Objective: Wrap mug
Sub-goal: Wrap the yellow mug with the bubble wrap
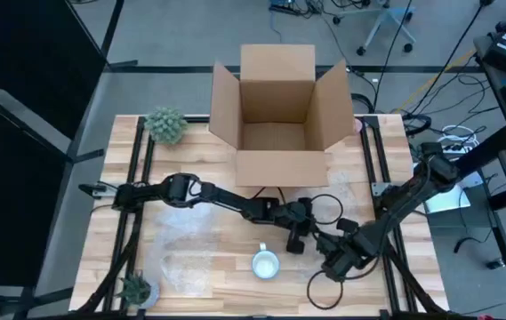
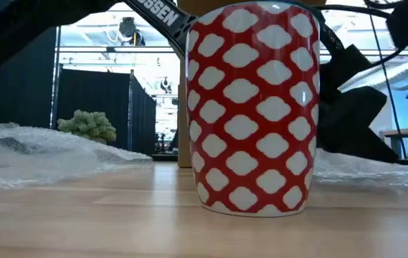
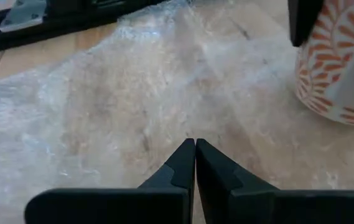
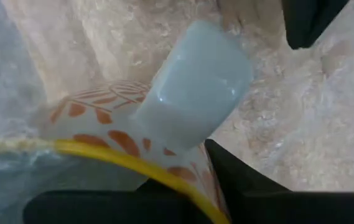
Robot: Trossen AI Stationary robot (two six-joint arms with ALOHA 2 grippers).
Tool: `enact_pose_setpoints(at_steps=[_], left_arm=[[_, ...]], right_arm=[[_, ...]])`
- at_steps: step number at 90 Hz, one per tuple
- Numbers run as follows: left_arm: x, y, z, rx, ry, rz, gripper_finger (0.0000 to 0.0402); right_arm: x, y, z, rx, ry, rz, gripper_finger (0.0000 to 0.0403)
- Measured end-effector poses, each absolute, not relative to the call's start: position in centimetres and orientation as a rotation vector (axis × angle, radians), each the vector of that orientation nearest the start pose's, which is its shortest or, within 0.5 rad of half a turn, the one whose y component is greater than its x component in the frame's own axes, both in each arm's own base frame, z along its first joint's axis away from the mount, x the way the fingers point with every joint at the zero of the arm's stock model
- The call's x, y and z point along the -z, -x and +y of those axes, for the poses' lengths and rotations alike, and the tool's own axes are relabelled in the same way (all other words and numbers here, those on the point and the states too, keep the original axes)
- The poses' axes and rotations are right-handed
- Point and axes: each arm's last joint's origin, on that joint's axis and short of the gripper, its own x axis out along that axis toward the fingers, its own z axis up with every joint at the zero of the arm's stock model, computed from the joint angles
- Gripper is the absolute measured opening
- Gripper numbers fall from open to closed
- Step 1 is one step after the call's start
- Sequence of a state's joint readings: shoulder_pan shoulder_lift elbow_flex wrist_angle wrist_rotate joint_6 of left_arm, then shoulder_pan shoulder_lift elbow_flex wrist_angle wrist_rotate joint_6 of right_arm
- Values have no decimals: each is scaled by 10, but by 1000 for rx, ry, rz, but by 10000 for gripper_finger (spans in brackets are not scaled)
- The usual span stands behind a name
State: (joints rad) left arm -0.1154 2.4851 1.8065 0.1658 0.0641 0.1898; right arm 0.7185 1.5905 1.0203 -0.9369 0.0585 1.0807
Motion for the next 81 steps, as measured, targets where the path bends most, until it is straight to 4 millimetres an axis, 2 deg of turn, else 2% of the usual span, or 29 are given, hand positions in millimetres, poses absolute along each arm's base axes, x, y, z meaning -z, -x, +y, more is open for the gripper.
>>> enact_pose_setpoints(at_steps=[17, 42, 66, 81], left_arm=[[-109, -538, -62, 208, -200, 505, 0], [-108, -538, -58, 199, -199, 519, 0], [-109, -538, -58, 199, -199, 517, 0], [-109, -538, -58, 199, -199, 516, 0]], right_arm=[[-185, -206, 179, 242, -347, 1532, 15], [-185, -207, 178, 373, -487, 1513, 25], [-187, -207, 178, 390, -528, 1519, 121], [-200, -203, 175, 366, -587, 1497, 177]])
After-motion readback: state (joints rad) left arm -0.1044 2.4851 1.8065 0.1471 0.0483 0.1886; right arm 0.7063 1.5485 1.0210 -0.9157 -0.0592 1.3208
